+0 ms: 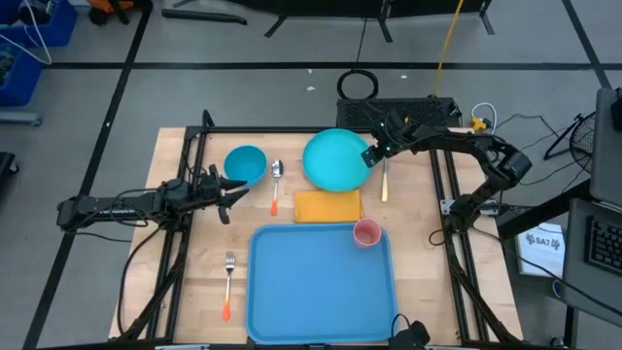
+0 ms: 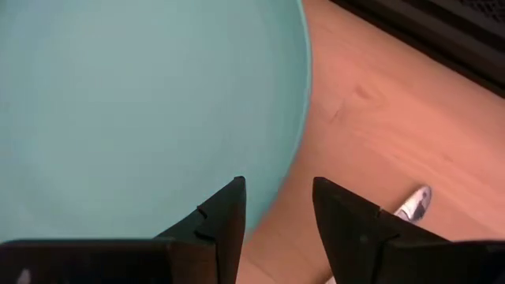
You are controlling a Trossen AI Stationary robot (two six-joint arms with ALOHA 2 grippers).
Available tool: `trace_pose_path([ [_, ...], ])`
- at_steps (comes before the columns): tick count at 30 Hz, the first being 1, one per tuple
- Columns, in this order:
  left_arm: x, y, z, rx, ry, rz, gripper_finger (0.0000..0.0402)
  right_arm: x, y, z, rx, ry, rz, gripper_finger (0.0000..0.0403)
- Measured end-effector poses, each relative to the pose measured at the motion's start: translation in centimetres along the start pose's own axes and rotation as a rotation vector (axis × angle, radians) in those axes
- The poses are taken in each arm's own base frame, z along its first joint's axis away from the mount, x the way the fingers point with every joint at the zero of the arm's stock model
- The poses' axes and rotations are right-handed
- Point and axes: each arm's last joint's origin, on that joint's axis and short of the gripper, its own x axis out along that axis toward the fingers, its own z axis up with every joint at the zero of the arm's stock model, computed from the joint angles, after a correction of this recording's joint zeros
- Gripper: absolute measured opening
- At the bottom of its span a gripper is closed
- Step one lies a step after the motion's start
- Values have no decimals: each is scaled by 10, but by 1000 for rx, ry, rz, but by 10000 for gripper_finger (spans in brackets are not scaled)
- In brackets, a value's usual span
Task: Set up tray
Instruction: Put the light green plate on the left of the blue serving tray
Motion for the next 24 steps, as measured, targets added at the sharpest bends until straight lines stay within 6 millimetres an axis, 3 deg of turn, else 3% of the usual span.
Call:
trace_pose_path([
  [24,0,0,0,7,-1,-1,127,12,3,0,11,4,10,139],
])
